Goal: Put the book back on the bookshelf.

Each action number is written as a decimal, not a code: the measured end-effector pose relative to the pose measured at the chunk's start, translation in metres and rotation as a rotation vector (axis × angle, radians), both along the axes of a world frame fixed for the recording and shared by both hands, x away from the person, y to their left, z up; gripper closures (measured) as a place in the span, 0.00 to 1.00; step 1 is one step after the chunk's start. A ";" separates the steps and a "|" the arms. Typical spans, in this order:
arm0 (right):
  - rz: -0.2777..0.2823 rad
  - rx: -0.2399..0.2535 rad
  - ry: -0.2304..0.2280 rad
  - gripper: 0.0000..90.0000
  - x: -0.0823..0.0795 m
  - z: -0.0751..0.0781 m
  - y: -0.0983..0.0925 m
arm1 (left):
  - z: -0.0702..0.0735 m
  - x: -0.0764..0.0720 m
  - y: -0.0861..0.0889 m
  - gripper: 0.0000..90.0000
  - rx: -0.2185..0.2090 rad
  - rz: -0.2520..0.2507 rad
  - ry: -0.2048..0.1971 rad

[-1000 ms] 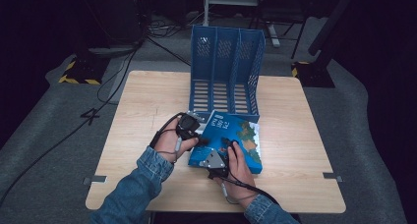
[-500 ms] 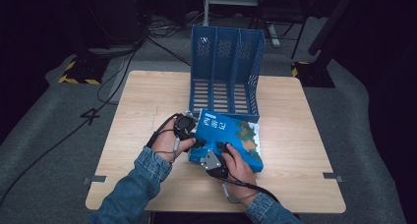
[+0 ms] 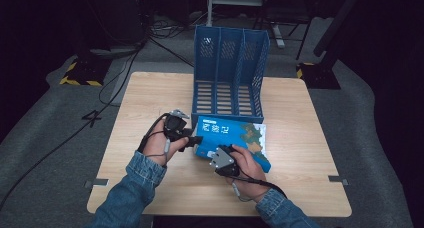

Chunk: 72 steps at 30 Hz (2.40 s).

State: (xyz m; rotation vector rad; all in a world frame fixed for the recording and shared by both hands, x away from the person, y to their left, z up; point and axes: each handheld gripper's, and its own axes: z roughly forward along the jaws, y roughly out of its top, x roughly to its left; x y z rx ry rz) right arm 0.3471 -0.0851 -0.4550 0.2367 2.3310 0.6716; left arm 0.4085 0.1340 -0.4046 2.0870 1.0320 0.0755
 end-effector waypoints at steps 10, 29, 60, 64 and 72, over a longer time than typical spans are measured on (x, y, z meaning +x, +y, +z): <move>0.091 0.155 0.093 0.68 0.009 0.029 -0.035 | -0.010 0.005 0.034 0.48 -0.006 0.093 -0.029; 0.107 0.543 0.258 0.69 0.023 0.069 -0.099 | -0.055 0.023 0.060 0.49 0.129 0.142 -0.015; 0.107 0.861 0.321 0.69 0.025 0.101 -0.139 | -0.091 0.035 0.091 0.39 0.236 0.179 -0.108; 0.116 0.865 0.299 0.69 0.026 0.112 -0.141 | -0.093 0.035 0.091 0.37 0.230 0.182 -0.122; 0.112 0.881 0.255 0.69 0.037 0.136 -0.146 | -0.097 0.034 0.093 0.35 0.199 0.194 -0.151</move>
